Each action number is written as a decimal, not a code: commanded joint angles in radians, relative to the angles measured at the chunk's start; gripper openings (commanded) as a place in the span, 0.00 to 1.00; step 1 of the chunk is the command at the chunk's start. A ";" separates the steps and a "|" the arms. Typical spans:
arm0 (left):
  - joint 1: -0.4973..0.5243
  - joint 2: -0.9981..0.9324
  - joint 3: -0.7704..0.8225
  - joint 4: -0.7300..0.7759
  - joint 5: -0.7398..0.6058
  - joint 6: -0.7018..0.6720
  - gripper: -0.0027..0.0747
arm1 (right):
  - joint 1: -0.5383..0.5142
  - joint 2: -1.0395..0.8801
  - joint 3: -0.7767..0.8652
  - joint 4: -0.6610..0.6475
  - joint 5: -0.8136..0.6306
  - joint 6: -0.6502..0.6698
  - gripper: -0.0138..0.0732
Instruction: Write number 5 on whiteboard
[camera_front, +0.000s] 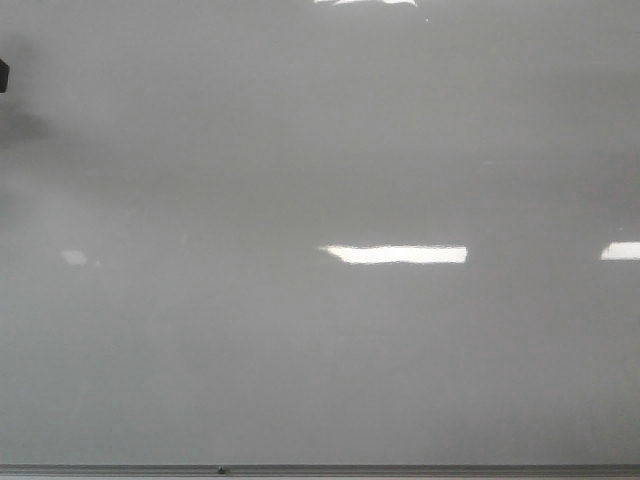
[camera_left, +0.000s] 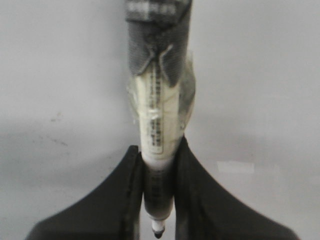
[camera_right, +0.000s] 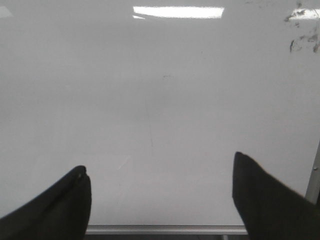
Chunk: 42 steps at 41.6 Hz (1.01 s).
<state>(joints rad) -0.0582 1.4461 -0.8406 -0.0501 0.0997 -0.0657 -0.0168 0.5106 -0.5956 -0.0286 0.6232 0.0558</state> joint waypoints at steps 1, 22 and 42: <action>-0.016 -0.082 -0.035 0.015 0.005 0.022 0.01 | -0.004 0.009 -0.029 -0.007 -0.074 -0.003 0.85; -0.355 -0.233 -0.296 0.020 0.724 0.390 0.01 | -0.002 0.240 -0.278 0.141 0.271 -0.177 0.85; -0.667 -0.126 -0.367 -0.207 0.788 0.792 0.01 | 0.175 0.501 -0.443 0.567 0.371 -0.806 0.85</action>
<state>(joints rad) -0.6732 1.3235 -1.1611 -0.2286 0.9173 0.6936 0.1004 0.9838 -0.9820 0.4680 1.0191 -0.6508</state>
